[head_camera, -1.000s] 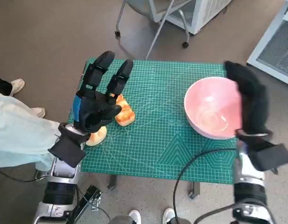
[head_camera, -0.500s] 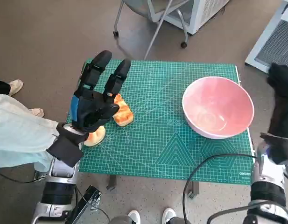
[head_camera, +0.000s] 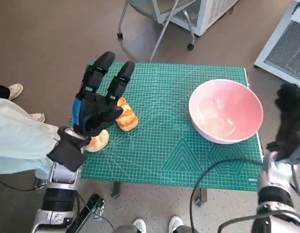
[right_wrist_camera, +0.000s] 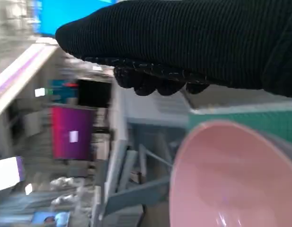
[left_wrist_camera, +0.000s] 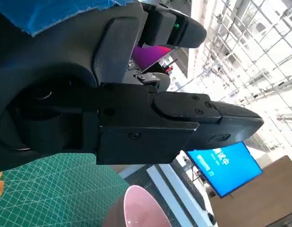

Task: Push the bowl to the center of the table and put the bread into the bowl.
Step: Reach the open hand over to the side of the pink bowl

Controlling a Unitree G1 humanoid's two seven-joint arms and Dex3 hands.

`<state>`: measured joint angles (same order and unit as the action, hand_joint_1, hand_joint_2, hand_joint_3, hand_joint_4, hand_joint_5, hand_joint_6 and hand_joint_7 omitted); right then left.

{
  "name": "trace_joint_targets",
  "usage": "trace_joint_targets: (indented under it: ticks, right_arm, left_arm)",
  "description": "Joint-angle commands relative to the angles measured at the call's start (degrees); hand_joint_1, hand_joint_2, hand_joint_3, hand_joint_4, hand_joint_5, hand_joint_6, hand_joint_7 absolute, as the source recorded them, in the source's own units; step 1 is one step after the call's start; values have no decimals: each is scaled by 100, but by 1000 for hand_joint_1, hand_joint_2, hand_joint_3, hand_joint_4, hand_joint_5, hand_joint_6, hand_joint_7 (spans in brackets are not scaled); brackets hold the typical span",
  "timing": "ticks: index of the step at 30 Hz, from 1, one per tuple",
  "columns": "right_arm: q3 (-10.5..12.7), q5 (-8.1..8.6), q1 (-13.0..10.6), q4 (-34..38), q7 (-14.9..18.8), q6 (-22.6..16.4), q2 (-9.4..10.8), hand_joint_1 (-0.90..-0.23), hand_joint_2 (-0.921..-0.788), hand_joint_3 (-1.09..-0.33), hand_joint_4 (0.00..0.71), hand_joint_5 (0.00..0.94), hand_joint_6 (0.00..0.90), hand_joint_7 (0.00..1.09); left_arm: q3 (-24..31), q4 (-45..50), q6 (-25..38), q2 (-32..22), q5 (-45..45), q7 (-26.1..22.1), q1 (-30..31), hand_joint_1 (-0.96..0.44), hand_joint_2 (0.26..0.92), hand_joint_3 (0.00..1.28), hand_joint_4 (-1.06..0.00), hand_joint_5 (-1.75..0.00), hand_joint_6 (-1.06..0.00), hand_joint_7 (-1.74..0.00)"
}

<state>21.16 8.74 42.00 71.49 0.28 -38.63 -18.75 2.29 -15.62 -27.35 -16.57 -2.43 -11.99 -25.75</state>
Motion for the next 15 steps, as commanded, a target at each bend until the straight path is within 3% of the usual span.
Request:
trace_joint_targets:
  ticks: [1, 15]
  right_arm:
    - [1, 28, 119, 224, 104, 466, 156, -464, -921, -970, 232, 0, -1, 719]
    - [191, 153, 553, 377, 129, 1152, 576, -508, -921, -971, 201, 4, -1, 665]
  left_arm:
    - [0, 36, -12, -29, -3, -10, -44, -240, 873, 8, -159, -219, 1, -710]
    - [107, 260, -8, -147, -55, 81, 161, -254, 873, 7, -159, -231, 1, -701]
